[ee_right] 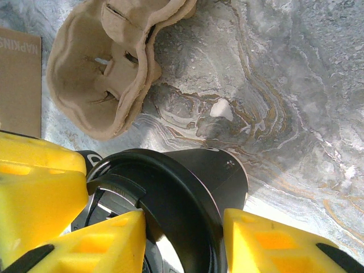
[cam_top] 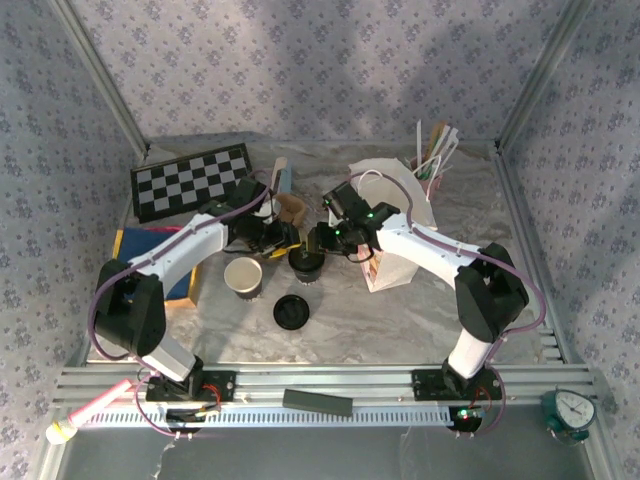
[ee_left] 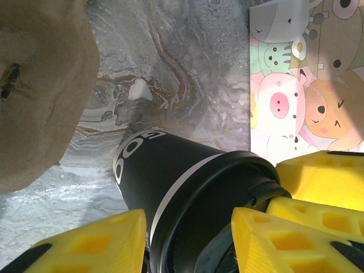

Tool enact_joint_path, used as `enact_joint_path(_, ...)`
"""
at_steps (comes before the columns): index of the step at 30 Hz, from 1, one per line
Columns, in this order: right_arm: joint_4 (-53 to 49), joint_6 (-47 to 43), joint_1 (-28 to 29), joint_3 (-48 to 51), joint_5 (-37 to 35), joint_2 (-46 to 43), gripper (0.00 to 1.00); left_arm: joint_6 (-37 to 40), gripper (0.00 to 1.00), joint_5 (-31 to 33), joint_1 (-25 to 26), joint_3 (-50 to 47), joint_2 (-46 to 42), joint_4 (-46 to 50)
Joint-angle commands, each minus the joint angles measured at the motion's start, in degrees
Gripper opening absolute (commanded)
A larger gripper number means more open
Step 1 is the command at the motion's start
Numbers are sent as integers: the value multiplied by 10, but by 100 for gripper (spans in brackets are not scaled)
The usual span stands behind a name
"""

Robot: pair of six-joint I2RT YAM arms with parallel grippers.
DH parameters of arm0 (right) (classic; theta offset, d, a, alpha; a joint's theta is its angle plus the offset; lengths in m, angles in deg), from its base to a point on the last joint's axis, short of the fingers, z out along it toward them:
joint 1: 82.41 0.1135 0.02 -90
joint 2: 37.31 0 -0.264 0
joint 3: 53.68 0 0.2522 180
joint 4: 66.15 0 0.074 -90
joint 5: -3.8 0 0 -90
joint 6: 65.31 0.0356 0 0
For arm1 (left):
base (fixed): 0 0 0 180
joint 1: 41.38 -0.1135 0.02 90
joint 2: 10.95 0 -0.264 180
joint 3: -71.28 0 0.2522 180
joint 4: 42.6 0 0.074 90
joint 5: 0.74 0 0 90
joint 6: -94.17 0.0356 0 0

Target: Pack the takeout coffee

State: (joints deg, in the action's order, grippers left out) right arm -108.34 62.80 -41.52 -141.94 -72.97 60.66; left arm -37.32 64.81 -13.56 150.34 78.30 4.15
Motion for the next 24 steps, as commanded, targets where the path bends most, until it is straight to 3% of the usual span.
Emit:
enact_joint_path(1, -81, -8, 8, 26, -31, 26, 40, 16, 44, 36, 19, -48, 17, 55)
enact_joint_path(11, -81, -8, 13, 28, -30, 20, 40, 10, 43, 57, 27, -85, 5, 55)
enact_joint_path(24, -128, -55, 10, -72, -25, -6, 53, 3, 52, 42, 29, 61, -35, 111)
